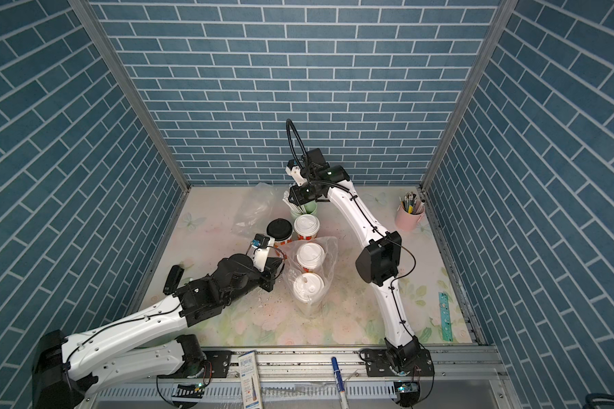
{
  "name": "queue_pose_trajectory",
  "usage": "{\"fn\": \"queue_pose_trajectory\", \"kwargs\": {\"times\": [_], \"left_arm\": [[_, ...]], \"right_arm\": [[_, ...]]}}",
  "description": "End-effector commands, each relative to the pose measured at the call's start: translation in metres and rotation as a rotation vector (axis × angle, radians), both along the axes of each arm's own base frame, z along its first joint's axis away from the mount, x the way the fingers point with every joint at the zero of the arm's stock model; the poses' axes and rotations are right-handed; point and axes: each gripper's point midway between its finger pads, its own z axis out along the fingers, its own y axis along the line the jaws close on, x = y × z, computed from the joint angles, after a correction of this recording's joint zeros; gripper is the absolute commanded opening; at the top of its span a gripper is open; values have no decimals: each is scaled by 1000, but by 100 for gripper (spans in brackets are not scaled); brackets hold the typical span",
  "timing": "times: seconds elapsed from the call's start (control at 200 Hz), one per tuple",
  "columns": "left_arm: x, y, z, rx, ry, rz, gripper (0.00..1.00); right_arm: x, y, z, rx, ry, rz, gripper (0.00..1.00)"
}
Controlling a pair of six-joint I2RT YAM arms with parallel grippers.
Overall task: Pack milk tea into plastic carrier bags
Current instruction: Pick up the straw from the container.
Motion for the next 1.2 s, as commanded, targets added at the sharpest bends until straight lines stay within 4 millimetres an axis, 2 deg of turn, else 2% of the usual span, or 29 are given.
{"fn": "queue_pose_trajectory", "kwargs": {"times": [0.0, 0.09, 0.27, 0.585, 0.78, 1.19], "left_arm": [[1, 5, 13, -8, -25, 20, 0], [2, 5, 14, -7, -27, 24, 0], [2, 5, 15, -8, -28, 26, 0], [3, 6, 14, -2, -32, 30, 0], [3, 9, 15, -2, -33, 40, 0], [2, 12, 14, -7, -35, 44, 0]], "right_arm": [[-5, 4, -15, -48, -6, 48, 39], [-5, 8, -21, -70, -18, 49, 41], [9, 9, -30, -135, -88, 13, 44], [30, 8, -37, -170, -148, -54, 42], [35, 14, -36, -147, -165, -65, 31], [36, 7, -32, -181, -189, -88, 7]]}}
